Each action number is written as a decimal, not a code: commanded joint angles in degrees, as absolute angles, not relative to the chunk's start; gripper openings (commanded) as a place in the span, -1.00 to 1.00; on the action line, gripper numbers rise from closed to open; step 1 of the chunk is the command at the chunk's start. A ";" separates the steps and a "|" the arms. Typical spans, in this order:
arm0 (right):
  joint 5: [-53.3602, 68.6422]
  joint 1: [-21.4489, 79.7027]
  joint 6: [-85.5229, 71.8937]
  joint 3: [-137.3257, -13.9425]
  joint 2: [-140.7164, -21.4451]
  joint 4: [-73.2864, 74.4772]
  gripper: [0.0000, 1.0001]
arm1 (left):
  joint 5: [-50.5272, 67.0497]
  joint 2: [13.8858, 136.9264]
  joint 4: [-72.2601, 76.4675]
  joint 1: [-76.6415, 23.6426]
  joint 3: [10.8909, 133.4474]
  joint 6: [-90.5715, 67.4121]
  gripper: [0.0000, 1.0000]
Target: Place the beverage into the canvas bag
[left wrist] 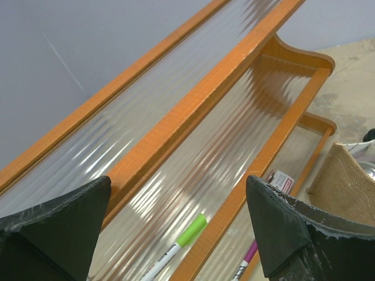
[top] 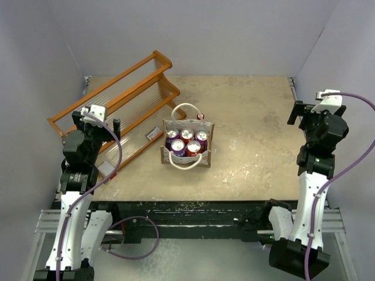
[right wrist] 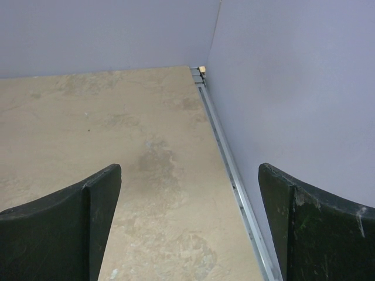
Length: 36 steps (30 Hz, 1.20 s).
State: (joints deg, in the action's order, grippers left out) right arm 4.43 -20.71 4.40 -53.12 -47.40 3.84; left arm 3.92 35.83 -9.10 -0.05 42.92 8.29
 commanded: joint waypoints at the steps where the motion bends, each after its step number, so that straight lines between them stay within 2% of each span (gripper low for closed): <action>1: 8.46 -21.47 6.02 -52.32 -45.24 -1.13 1.00 | 6.77 35.16 -8.83 0.43 45.19 8.26 0.98; 17: 9.18 -22.11 6.23 -50.04 -46.59 -2.81 1.00 | 2.15 34.54 -7.42 1.22 43.99 9.79 0.98; 36: 11.69 -25.04 5.80 -48.98 -46.89 -3.12 1.00 | 3.55 35.97 -7.03 2.74 43.42 9.49 0.98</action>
